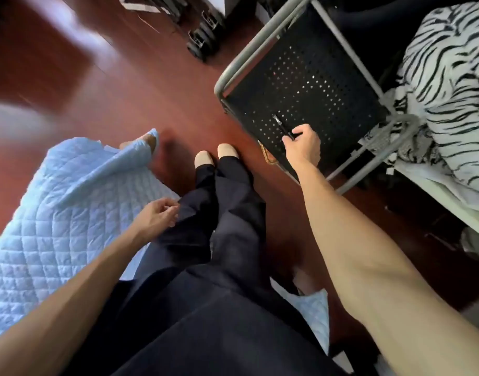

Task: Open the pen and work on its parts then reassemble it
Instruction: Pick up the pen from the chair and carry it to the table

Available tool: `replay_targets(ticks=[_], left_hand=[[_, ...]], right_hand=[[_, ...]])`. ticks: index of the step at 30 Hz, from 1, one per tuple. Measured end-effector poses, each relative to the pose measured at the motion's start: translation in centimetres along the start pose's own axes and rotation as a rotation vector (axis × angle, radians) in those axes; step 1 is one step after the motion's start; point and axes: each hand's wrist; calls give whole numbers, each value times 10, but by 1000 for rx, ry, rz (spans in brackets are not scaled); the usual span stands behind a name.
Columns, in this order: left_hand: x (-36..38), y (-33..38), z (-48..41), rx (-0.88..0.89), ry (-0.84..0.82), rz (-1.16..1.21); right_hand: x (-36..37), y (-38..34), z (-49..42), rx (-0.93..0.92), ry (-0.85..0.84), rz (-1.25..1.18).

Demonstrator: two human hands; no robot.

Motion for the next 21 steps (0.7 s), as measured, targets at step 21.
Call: replay_targets(ticks=[21], left_hand=[[-47, 26, 52, 15, 123, 168]], right_hand=[[-41, -13, 39, -118, -264, 41]])
Point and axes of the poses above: each hand's wrist, its own z-axis away from the middle knuckle, its own x-axis out of the palm, y = z × x, and after that the axes turned 2 degrees about z, right-handed
